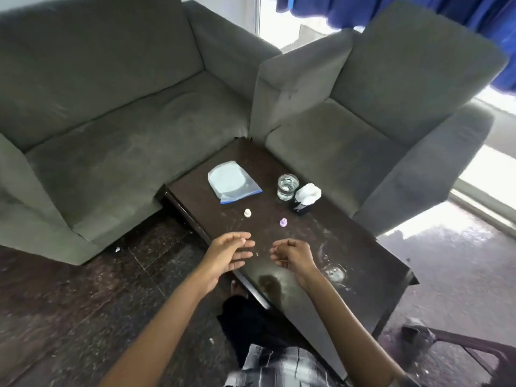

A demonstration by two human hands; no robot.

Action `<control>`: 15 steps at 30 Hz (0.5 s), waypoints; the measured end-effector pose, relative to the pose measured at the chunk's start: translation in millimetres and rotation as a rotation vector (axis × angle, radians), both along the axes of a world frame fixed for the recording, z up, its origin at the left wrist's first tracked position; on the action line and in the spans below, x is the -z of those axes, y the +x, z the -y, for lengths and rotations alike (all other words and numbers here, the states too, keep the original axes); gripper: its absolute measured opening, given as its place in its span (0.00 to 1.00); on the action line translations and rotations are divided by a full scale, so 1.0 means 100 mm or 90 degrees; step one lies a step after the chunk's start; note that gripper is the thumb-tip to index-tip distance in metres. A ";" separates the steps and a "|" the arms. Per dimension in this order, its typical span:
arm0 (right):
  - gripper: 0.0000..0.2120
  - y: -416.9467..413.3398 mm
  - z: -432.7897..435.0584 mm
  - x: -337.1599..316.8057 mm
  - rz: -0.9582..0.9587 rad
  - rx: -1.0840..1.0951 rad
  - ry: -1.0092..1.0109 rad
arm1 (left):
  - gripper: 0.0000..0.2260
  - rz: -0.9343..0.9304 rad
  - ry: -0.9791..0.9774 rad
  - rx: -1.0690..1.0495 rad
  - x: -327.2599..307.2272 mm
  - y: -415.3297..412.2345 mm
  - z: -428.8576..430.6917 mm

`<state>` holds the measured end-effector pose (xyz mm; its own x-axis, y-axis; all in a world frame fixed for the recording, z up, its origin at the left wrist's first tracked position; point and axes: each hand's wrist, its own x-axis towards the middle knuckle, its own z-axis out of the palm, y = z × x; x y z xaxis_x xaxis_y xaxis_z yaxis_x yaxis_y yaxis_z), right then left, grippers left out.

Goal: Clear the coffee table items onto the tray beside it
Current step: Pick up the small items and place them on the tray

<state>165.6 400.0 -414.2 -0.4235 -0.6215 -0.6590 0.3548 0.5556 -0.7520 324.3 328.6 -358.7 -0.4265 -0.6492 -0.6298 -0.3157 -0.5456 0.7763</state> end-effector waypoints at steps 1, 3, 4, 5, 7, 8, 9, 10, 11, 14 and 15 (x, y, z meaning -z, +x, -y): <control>0.09 -0.05 0.19 0.11 -0.002 0.005 0.022 | 0.09 0.012 0.009 0.000 0.03 -0.04 0.19; 0.10 -0.17 0.53 0.31 -0.021 0.032 0.074 | 0.09 0.037 0.019 0.011 0.08 -0.12 0.55; 0.11 -0.25 0.67 0.46 -0.036 0.052 0.102 | 0.09 0.051 0.025 0.021 0.12 -0.15 0.71; 0.11 -0.33 0.80 0.61 -0.054 0.074 0.131 | 0.09 0.061 0.029 0.028 0.15 -0.19 0.86; 0.08 -0.49 0.98 0.90 -0.108 0.083 0.219 | 0.09 0.081 0.040 0.034 0.23 -0.26 1.11; 0.07 -0.57 1.05 1.04 -0.149 0.071 0.263 | 0.09 0.091 0.047 0.036 0.27 -0.29 1.21; 0.07 -0.63 1.09 1.11 -0.183 0.047 0.302 | 0.09 0.099 0.055 0.036 0.32 -0.31 1.29; 0.07 -0.68 1.14 1.18 -0.208 0.031 0.329 | 0.09 0.104 0.064 0.034 0.37 -0.33 1.37; 0.08 -0.71 1.19 1.20 -0.225 0.022 0.347 | 0.10 0.108 0.074 0.032 0.42 -0.33 1.42; 0.11 -0.81 1.36 1.32 -0.263 -0.022 0.383 | 0.10 0.121 0.112 0.026 0.61 -0.31 1.55; 0.11 -0.83 1.42 1.38 -0.270 -0.051 0.378 | 0.10 0.124 0.129 0.025 0.67 -0.29 1.58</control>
